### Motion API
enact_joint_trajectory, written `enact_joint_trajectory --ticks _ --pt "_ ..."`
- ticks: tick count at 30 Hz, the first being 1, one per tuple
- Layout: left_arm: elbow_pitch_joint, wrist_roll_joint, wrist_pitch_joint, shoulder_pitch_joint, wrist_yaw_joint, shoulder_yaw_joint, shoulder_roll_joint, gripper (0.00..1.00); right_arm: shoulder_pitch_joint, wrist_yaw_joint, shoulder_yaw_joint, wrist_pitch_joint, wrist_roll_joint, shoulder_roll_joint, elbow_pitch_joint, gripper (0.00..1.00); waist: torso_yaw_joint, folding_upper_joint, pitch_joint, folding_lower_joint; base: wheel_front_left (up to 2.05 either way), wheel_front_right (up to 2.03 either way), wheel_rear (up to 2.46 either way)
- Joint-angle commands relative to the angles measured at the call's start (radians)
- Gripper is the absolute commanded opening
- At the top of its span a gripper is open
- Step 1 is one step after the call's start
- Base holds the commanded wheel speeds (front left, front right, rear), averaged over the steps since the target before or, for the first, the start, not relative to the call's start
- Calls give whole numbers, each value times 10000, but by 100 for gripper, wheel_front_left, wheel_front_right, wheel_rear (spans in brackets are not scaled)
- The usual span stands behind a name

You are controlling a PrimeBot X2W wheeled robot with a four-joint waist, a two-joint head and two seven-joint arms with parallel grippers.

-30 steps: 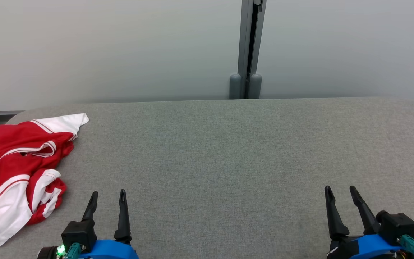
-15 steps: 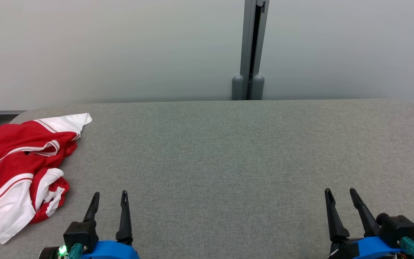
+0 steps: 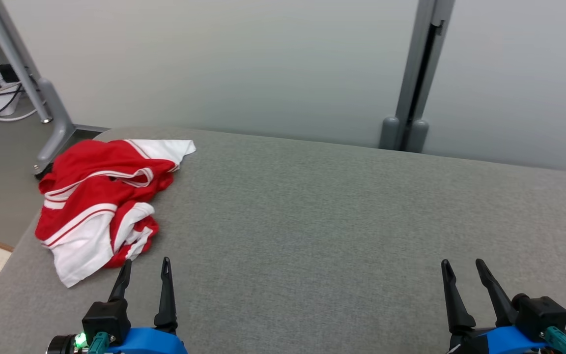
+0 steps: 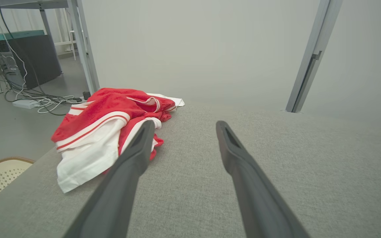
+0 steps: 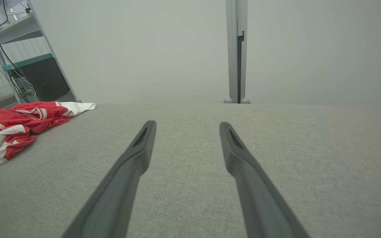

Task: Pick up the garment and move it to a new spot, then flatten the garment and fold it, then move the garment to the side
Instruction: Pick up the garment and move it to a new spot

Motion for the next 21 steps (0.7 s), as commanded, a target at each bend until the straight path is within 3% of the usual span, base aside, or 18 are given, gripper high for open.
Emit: enact_joint_trajectory --ticks 1,14,21 --pt "-59 -31 -1 53 26 -9 79 100 117 4 12 -13 0 -52 -16 100 376 0 178 1 0 0 0" --pt "-331 -86 141 141 129 -72 236 100 20 4 114 -100 112 -54 41 100 2488 0 301 1 0 0 0" --pt "-343 -161 150 94 164 -69 288 100 -73 3 198 -124 131 -54 57 100 3066 0 378 1 0 0 0"
